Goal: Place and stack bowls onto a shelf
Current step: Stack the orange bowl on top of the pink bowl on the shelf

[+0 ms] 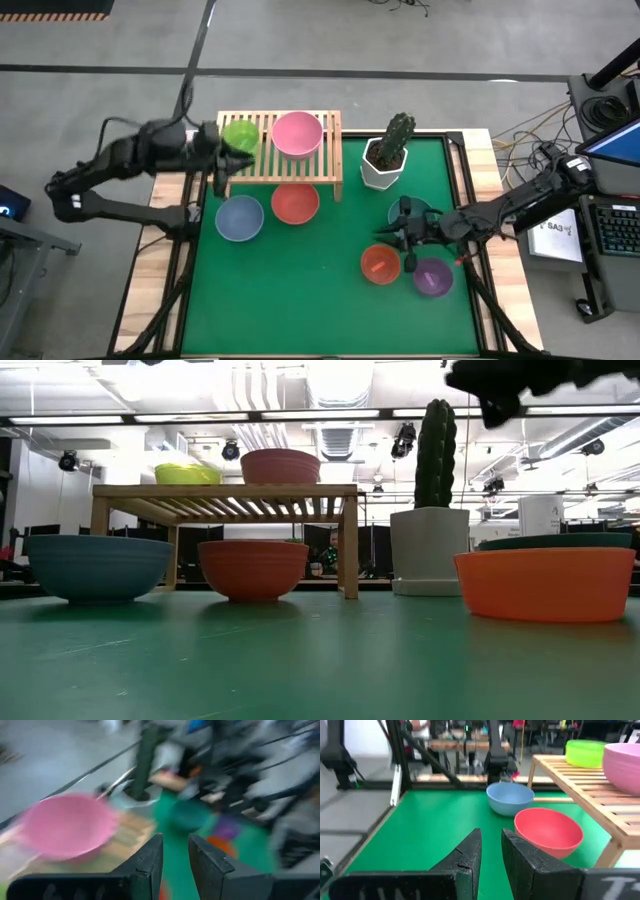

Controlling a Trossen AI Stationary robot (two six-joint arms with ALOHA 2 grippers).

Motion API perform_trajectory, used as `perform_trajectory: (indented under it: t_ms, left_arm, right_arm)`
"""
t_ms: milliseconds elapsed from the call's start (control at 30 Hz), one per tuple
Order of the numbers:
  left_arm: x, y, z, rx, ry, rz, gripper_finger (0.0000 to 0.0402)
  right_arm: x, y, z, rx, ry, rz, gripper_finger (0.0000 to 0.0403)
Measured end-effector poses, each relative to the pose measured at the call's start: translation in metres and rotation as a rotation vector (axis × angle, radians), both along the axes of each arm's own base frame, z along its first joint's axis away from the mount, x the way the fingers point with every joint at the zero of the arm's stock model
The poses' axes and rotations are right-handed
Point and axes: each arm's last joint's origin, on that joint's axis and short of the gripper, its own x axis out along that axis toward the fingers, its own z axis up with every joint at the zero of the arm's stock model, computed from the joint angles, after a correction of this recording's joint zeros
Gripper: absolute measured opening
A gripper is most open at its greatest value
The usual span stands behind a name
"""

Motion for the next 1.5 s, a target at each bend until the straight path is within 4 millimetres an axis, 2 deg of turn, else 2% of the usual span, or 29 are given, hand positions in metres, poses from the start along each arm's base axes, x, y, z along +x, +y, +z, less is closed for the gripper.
perform_trajectory:
  t_ms: [167,333,667,900,1167,1367,1500]
  left_arm:
    - [0.009,-0.028,-0.035,0.023,-0.203,-0.156,0.0074]
    - [0.015,-0.048,-0.071,0.058,-0.258,-0.190,0.0074]
    - [0.010,-0.055,-0.115,0.120,-0.334,-0.086,0.0074]
    - [-0.004,-0.051,-0.127,0.137,-0.426,-0.080,0.0074]
    - [-0.023,-0.047,-0.140,0.124,-0.474,-0.119,0.0074]
    - [-0.034,-0.047,-0.136,0.105,-0.523,-0.201,0.0074]
    - [-0.039,-0.046,-0.137,0.104,-0.523,-0.219,0.0074]
  right_arm:
    - [0.033,0.005,0.023,-0.063,0.151,-0.033,0.0066]
    - [0.068,0.003,0.039,-0.110,0.291,-0.082,0.0065]
    - [0.136,-0.003,0.047,-0.213,0.520,-0.135,0.0065]
    - [0.184,-0.009,0.043,-0.270,0.561,-0.136,0.0065]
    - [0.233,-0.028,0.023,-0.243,0.602,-0.114,0.0066]
    - [0.257,-0.041,-0.001,-0.222,0.664,-0.114,0.0082]
    - [0.268,-0.044,-0.014,-0.166,0.709,-0.099,0.0111]
